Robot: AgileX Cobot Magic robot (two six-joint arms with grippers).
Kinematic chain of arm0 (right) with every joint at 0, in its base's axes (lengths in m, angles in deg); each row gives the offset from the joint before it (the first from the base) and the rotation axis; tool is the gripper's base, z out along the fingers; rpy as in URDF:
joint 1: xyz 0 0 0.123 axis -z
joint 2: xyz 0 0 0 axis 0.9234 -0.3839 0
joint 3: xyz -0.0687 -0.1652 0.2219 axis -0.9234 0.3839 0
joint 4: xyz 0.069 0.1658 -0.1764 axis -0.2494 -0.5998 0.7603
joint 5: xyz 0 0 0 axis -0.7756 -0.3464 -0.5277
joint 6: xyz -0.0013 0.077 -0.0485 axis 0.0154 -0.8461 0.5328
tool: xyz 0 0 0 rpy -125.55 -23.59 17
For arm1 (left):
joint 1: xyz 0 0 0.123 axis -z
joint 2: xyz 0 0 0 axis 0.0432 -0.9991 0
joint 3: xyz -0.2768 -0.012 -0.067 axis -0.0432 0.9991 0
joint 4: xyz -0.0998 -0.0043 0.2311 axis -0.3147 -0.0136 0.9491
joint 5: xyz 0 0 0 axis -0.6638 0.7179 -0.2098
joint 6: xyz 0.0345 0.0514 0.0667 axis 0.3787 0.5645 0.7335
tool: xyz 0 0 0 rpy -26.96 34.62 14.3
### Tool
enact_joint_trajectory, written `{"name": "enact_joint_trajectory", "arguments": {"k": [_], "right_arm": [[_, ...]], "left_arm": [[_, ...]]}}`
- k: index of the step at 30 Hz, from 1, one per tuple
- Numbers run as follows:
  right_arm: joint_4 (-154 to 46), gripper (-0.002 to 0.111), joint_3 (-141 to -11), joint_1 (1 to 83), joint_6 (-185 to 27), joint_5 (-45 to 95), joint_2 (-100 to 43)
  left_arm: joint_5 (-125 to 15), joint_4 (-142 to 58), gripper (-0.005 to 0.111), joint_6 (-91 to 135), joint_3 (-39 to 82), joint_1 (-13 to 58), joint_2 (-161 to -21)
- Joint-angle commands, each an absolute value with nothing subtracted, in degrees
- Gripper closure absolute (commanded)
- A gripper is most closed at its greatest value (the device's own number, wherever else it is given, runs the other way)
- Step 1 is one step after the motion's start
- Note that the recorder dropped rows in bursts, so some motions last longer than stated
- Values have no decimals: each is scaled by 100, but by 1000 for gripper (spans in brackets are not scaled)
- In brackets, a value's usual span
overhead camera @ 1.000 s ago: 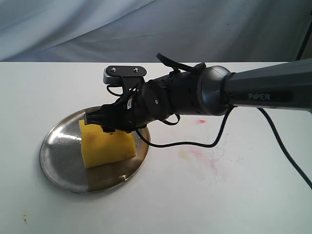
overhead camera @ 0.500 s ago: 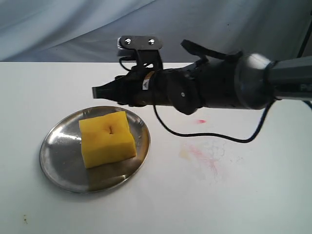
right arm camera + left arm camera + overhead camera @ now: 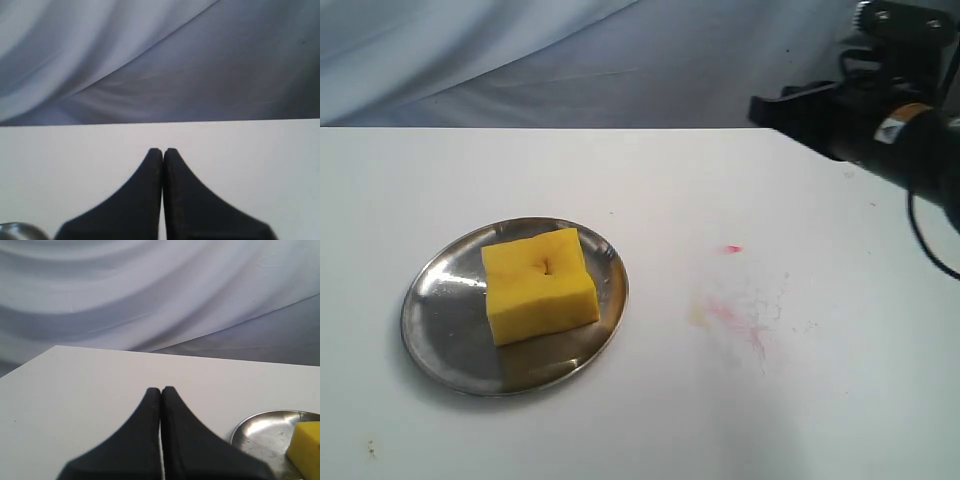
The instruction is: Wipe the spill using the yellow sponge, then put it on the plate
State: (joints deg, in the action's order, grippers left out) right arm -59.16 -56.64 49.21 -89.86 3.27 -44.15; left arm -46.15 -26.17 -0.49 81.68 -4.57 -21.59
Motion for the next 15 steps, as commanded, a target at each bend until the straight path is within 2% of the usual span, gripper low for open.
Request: {"name": "enact_joint_trajectory", "arguments": {"k": [1, 7, 15], "right_arm": [[-5792, 108, -5180, 5591, -8839, 71, -3662], [-5832, 108, -4621, 6066, -8890, -601, -2416], [-5832, 108, -4164, 6065, -8873, -726, -439]], "left_arm": [[-4643, -2614, 107, -75, 8198, -427, -2139], [-4643, -2614, 107, -65, 8198, -427, -2139], [-4643, -2614, 107, -65, 8198, -427, -2139]]}}
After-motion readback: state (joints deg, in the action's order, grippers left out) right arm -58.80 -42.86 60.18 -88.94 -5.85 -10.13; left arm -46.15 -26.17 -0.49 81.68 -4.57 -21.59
